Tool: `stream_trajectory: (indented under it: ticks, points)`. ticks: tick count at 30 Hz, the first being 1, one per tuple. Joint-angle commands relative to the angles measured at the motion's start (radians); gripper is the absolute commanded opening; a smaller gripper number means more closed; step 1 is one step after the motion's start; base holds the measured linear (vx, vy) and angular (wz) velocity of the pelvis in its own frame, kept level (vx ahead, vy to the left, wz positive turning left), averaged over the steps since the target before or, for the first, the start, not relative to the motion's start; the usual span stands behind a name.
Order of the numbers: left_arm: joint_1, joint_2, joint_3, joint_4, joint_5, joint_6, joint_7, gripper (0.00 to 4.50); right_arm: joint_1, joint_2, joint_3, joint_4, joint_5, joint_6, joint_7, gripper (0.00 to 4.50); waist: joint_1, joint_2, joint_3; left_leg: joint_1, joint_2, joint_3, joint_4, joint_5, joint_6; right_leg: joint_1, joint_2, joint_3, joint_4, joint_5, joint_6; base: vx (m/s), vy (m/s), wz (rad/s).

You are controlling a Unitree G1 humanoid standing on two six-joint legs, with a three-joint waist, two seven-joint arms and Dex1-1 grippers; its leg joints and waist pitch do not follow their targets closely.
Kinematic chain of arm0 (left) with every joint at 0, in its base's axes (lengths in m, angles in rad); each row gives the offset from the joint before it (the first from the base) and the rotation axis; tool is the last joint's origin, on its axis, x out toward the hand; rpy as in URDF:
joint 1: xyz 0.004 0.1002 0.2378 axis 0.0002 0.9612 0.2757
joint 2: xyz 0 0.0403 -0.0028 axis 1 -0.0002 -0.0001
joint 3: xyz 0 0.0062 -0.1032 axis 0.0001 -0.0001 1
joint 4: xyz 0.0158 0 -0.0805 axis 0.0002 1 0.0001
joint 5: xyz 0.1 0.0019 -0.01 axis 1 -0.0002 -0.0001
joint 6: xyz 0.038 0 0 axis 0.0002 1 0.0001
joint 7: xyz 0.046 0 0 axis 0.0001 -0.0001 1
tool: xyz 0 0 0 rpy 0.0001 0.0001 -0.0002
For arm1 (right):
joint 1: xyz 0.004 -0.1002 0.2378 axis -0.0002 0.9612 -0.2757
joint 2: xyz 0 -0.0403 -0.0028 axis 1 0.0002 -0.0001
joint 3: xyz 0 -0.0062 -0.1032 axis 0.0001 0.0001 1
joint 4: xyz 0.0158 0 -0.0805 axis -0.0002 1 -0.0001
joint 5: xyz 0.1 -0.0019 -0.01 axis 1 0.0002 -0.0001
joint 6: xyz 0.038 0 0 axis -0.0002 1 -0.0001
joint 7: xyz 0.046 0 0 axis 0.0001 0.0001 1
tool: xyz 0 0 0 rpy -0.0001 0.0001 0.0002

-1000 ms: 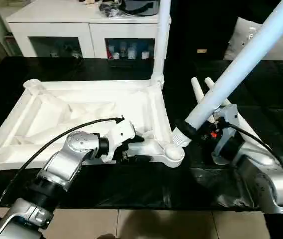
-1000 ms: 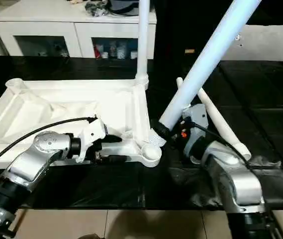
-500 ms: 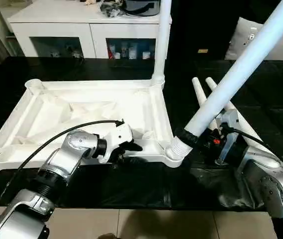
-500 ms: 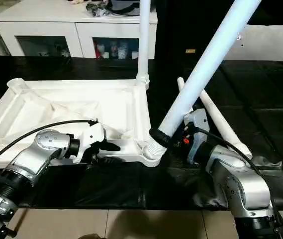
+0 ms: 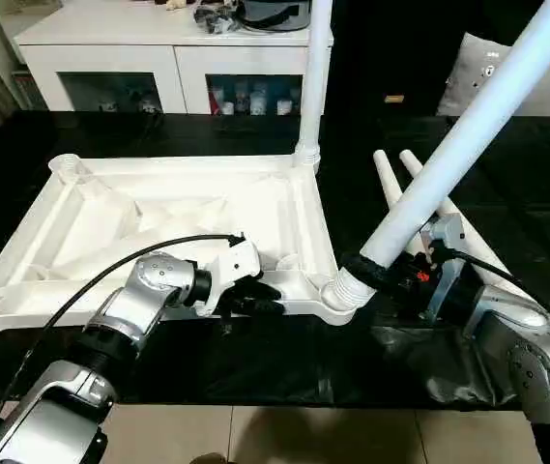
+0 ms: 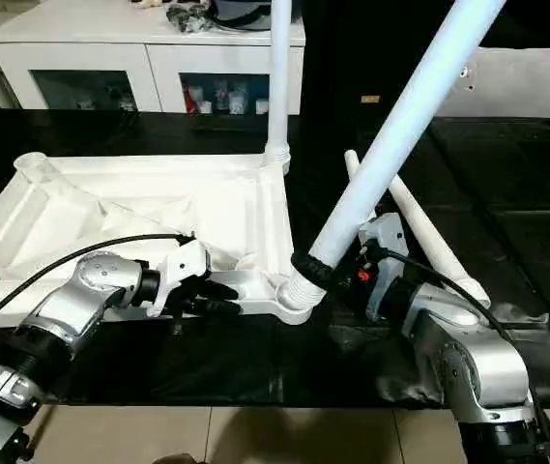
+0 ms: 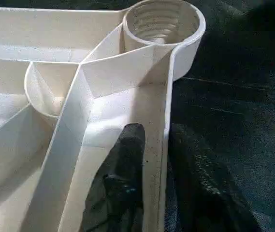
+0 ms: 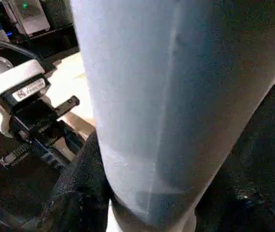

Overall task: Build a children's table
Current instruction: Insert table leg to table base

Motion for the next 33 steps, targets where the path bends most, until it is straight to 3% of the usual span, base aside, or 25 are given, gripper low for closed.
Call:
stream_trajectory:
  ticks: [1,4,10,11,14,16,19,20,22,23,24,25,26,27,30,33]
  points:
    - [-0.02,0.002,-0.003,0.031,0.03,-0.014,-0.006,0.66,0.003,-0.002,-0.021,-0.045,0.023,0.003,0.0,1.88,0.005,0.004,-0.059,0.019,0.06,-0.024,-0.071,-0.193,0.02,0.046,-0.096,0.05,-0.079,-0.077,-0.218,0.0,0.0,0.0]
    - [-0.024,0.006,-0.01,0.048,0.044,-0.026,-0.008,0.3,0.002,-0.003,-0.02,-0.047,0.024,0.004,0.001,1.88,0.005,0.003,-0.059,0.018,0.059,-0.024,-0.071,-0.19,0.019,0.046,-0.096,0.051,-0.078,-0.077,-0.211,0.0,0.0,0.0]
    - [-0.027,0.021,-0.025,0.066,0.07,-0.038,-0.016,0.09,-0.011,-0.005,-0.008,-0.028,-0.007,-0.015,-0.013,1.88,0.004,0.002,-0.059,0.017,0.06,-0.024,-0.072,-0.184,0.018,0.046,-0.098,0.051,-0.077,-0.084,-0.21,0.0,0.0,0.0]
    - [-0.024,0.026,-0.024,0.063,0.072,-0.025,-0.02,0.03,-0.015,-0.005,-0.006,-0.026,-0.007,-0.013,-0.015,1.88,0.003,-0.001,-0.06,0.017,0.06,-0.024,-0.072,-0.181,0.02,0.046,-0.098,0.051,-0.077,-0.079,-0.212,0.0,0.0,0.0]
    - [-0.019,0.029,-0.01,0.06,0.069,0.012,-0.016,0.0,-0.023,-0.007,-0.001,-0.022,-0.007,-0.009,-0.015,1.88,0.003,0.001,-0.059,0.017,0.06,-0.023,-0.071,-0.175,0.024,0.045,-0.098,0.051,-0.076,-0.076,-0.217,0.0,0.0,0.0]
    - [-0.007,0.024,0.03,0.042,0.03,0.109,0.002,0.0,-0.034,-0.018,0.018,-0.019,-0.017,0.001,-0.004,1.88,0.001,0.001,-0.058,0.018,0.06,-0.023,-0.072,-0.179,0.021,0.045,-0.097,0.05,-0.074,-0.087,-0.222,0.0,0.0,0.0]
    - [0.028,0.03,0.055,-0.017,0.007,0.189,0.028,0.0,-0.052,-0.014,0.036,-0.008,-0.03,-0.001,-0.002,1.88,-0.007,-0.003,-0.056,0.016,0.059,-0.023,-0.072,-0.181,0.024,0.046,-0.099,0.05,-0.077,-0.117,-0.221,0.0,0.0,0.0]
    - [0.059,0.036,0.061,-0.066,0.01,0.215,0.056,0.0,-0.068,-0.007,0.047,0.008,-0.042,-0.01,-0.004,1.88,-0.01,-0.014,-0.055,0.014,0.059,-0.022,-0.073,-0.177,0.029,0.047,-0.098,0.05,-0.079,-0.117,-0.22,0.0,0.0,0.0]
    - [0.078,0.042,0.063,-0.096,0.013,0.225,0.068,0.0,-0.077,-0.005,0.055,0.02,-0.049,-0.014,-0.003,1.88,-0.017,-0.006,-0.055,0.014,0.059,-0.022,-0.072,-0.175,0.035,0.044,-0.097,0.05,-0.079,-0.126,-0.221,0.0,0.0,0.0]
    - [0.088,0.045,0.063,-0.112,0.013,0.229,0.07,0.0,-0.083,-0.004,0.06,0.027,-0.054,-0.015,-0.002,1.88,-0.019,-0.007,-0.055,0.012,0.058,-0.023,-0.072,-0.172,0.034,0.046,-0.097,0.05,-0.078,-0.123,-0.223,0.0,0.0,0.0]
    - [0.105,0.051,0.062,-0.144,0.012,0.239,0.069,0.0,-0.094,-0.005,0.069,0.041,-0.06,-0.016,0.004,1.88,-0.021,-0.023,-0.054,0.011,0.057,-0.02,-0.073,-0.167,0.04,0.046,-0.094,0.05,-0.081,-0.127,-0.218,0.0,0.0,0.0]
    - [0.116,0.055,0.062,-0.166,0.011,0.247,0.068,0.0,-0.102,-0.006,0.075,0.051,-0.065,-0.017,0.008,1.88,-0.019,-0.015,-0.054,0.013,0.058,-0.021,-0.072,-0.158,0.043,0.043,-0.096,0.05,-0.079,-0.143,-0.216,0.0,0.0,0.0]
    - [0.127,0.061,0.061,-0.194,0.011,0.264,0.067,0.0,-0.116,-0.006,0.086,0.064,-0.069,-0.016,0.017,1.88,-0.019,-0.013,-0.053,0.013,0.057,-0.02,-0.072,-0.159,0.045,0.042,-0.096,0.051,-0.082,-0.153,-0.213,0.0,0.0,0.0]
    - [0.137,0.066,0.059,-0.223,0.014,0.285,0.065,0.0,-0.129,-0.008,0.097,0.076,-0.073,-0.016,0.027,1.88,-0.021,-0.021,-0.053,0.011,0.058,-0.021,-0.073,-0.155,0.044,0.045,-0.096,0.05,-0.076,-0.15,-0.214,0.0,0.0,0.0]
    - [0.158,0.083,0.05,-0.28,0.03,0.279,0.056,0.0,-0.158,-0.018,0.133,0.1,-0.084,-0.012,0.061,1.88,-0.018,-0.017,-0.053,0.015,0.06,-0.019,-0.071,-0.15,0.047,0.039,-0.093,0.052,-0.078,-0.144,-0.211,0.0,0.0,0.0]
    - [0.169,0.109,0.016,-0.316,0.064,0.206,0.037,0.0,-0.195,-0.023,0.167,0.143,-0.098,-0.014,0.112,1.88,-0.016,-0.022,-0.055,0.012,0.06,-0.019,-0.07,-0.124,0.057,0.041,-0.093,0.051,-0.072,-0.097,-0.211,0.0,0.0,0.0]
